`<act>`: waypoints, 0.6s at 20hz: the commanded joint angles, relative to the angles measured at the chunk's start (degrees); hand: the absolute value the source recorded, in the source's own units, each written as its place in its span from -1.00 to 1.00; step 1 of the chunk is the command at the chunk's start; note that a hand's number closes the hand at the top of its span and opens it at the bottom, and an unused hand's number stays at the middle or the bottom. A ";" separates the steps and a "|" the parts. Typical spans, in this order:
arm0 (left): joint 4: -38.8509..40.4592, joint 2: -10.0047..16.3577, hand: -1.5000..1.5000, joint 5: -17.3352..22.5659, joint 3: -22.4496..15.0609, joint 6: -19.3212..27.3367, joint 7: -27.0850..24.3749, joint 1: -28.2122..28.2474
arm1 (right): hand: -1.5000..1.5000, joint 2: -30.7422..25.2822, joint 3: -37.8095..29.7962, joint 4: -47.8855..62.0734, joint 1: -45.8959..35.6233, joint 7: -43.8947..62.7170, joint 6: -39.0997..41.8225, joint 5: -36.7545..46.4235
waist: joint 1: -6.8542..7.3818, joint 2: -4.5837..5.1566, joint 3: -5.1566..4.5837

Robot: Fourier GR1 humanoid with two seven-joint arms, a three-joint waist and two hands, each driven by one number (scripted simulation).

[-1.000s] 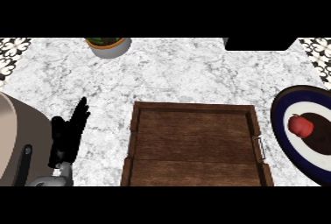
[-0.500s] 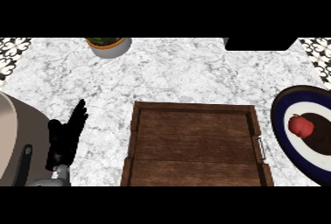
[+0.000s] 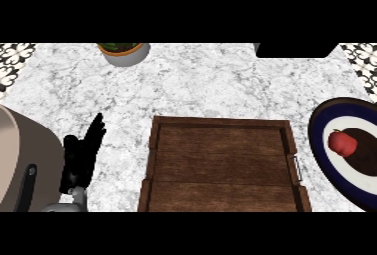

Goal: Pick the bell pepper from the tray and place it in the plate

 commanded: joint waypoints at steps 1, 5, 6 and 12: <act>1.29 -0.79 0.00 0.05 -0.04 -0.74 -1.28 -0.28 | -1.00 -3.92 -1.17 5.76 -1.40 -5.43 3.78 0.71 | 0.05 0.05 0.01; 1.71 1.82 0.00 1.70 3.17 -2.60 -0.76 -1.90 | -1.00 -3.38 -0.94 11.21 -3.99 -7.35 1.82 2.11 | 0.38 0.17 0.07; -0.87 -0.74 0.00 -0.12 -0.04 -0.89 -1.59 2.16 | -1.00 -2.70 -0.56 12.25 -5.25 -7.61 0.14 2.89 | 0.74 0.20 0.11; 1.98 2.18 0.00 1.84 3.45 -3.48 -2.59 -0.63 | -1.00 -5.58 -2.38 15.59 -5.07 -9.00 -0.14 2.38 | 0.86 0.37 0.20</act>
